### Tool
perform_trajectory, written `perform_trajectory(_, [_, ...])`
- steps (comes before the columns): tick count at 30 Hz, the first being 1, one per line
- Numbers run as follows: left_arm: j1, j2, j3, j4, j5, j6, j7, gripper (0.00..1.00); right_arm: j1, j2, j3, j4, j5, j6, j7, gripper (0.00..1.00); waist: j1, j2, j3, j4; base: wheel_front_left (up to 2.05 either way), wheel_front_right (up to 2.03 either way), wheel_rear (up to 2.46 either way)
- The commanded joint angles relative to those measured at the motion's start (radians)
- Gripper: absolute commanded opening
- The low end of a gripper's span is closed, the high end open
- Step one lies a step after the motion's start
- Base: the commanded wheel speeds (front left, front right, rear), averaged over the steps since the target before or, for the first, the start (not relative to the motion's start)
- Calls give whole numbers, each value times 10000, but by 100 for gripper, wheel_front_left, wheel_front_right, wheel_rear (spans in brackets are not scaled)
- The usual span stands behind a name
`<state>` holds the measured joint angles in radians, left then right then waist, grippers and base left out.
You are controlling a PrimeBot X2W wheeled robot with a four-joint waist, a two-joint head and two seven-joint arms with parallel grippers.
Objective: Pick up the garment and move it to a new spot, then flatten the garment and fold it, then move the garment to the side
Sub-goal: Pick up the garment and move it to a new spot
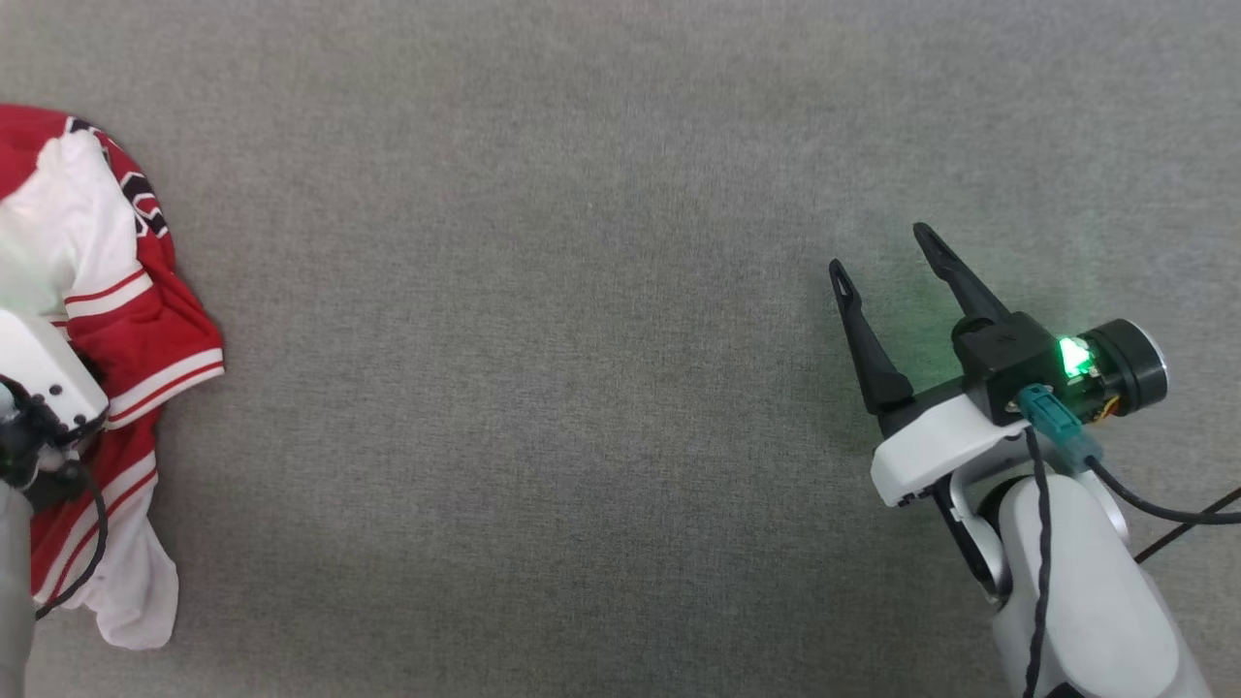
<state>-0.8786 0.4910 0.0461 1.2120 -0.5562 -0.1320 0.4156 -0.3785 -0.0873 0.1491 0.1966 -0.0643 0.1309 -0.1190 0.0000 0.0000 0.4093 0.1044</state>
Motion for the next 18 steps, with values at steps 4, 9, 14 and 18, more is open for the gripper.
perform_trajectory(4, [559,384,-502,-455,-115,52,-412,0,280,54,-152,177,129,-3,-168,100,0,0,-623,141,0,0,0])
perform_trajectory(9, [584,958,-1056,-1404,-364,47,-924,0,599,97,-396,354,239,-3,-358,100,0,0,-1302,301,0,0,0])
perform_trajectory(14, [558,1467,-1550,-2284,-424,41,-1195,0,805,173,-503,471,323,-3,-447,100,0,0,-1755,410,0,0,0])
perform_trajectory(18, [368,1996,-1929,-3161,-440,41,-1252,0,969,221,-626,505,390,-3,-527,100,0,0,-2144,479,0,0,0])
